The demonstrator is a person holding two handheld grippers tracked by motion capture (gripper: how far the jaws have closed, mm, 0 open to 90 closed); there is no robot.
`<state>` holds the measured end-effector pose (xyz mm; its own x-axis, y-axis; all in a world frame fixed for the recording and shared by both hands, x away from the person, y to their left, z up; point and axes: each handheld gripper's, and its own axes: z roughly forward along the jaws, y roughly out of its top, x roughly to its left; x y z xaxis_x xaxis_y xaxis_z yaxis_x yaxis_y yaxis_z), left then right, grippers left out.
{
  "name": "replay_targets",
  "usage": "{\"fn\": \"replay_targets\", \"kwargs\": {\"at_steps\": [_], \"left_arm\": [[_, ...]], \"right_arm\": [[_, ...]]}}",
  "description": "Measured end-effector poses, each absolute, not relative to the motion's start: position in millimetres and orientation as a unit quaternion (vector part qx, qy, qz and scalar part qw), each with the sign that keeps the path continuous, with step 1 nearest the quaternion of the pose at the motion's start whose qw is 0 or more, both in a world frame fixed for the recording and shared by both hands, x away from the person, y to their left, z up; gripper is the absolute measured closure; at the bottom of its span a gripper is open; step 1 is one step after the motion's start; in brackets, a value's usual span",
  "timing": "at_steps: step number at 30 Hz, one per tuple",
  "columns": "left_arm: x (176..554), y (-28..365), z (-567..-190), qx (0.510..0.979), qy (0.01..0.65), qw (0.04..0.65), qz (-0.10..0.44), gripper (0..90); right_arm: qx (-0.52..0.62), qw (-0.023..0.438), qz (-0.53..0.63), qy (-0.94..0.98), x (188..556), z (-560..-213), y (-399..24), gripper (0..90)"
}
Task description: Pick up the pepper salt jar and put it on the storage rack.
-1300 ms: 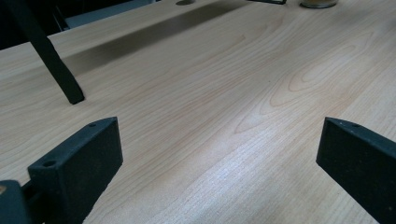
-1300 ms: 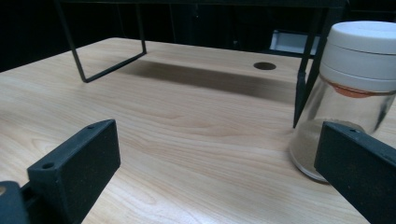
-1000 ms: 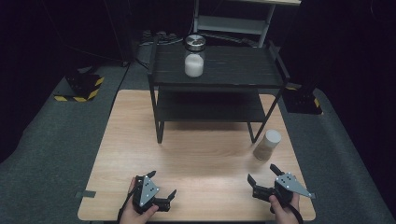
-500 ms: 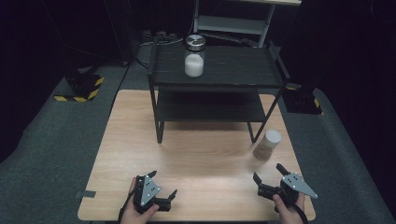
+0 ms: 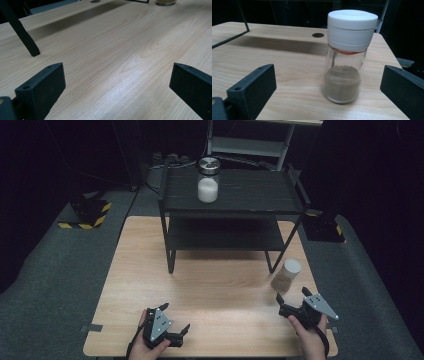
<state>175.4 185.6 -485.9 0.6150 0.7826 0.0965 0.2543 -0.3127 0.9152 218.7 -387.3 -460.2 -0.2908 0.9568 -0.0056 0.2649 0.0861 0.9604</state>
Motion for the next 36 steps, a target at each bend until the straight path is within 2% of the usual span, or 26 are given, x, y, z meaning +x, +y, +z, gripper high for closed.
{"fn": "replay_targets", "kwargs": {"at_steps": [12,22,28,33,35,36], "left_arm": [[175.2,180.8,-484.0,0.766,0.341,0.466,0.284,0.8],[177.6,182.4,-482.6,0.759,0.362,0.461,0.283,0.8],[175.6,184.6,-483.7,0.756,0.364,0.465,0.283,0.8],[175.6,185.5,-484.1,0.753,0.366,0.467,0.282,0.8],[175.2,185.9,-484.2,0.752,0.368,0.468,0.281,0.8],[174.9,185.6,-484.3,0.752,0.368,0.468,0.283,0.8]], "right_arm": [[0.482,0.359,0.482,0.638,252.2,-460.6,-386.4,1.9],[0.494,0.376,0.479,0.621,268.7,-461.4,-381.3,9.1],[0.499,0.384,0.481,0.610,276.6,-460.9,-381.3,16.6],[0.508,0.369,0.488,0.606,281.9,-460.6,-386.0,21.5],[0.502,0.367,0.494,0.608,283.5,-462.0,-387.1,28.5],[0.502,0.367,0.494,0.608,283.5,-462.0,-387.1,28.5]]}}
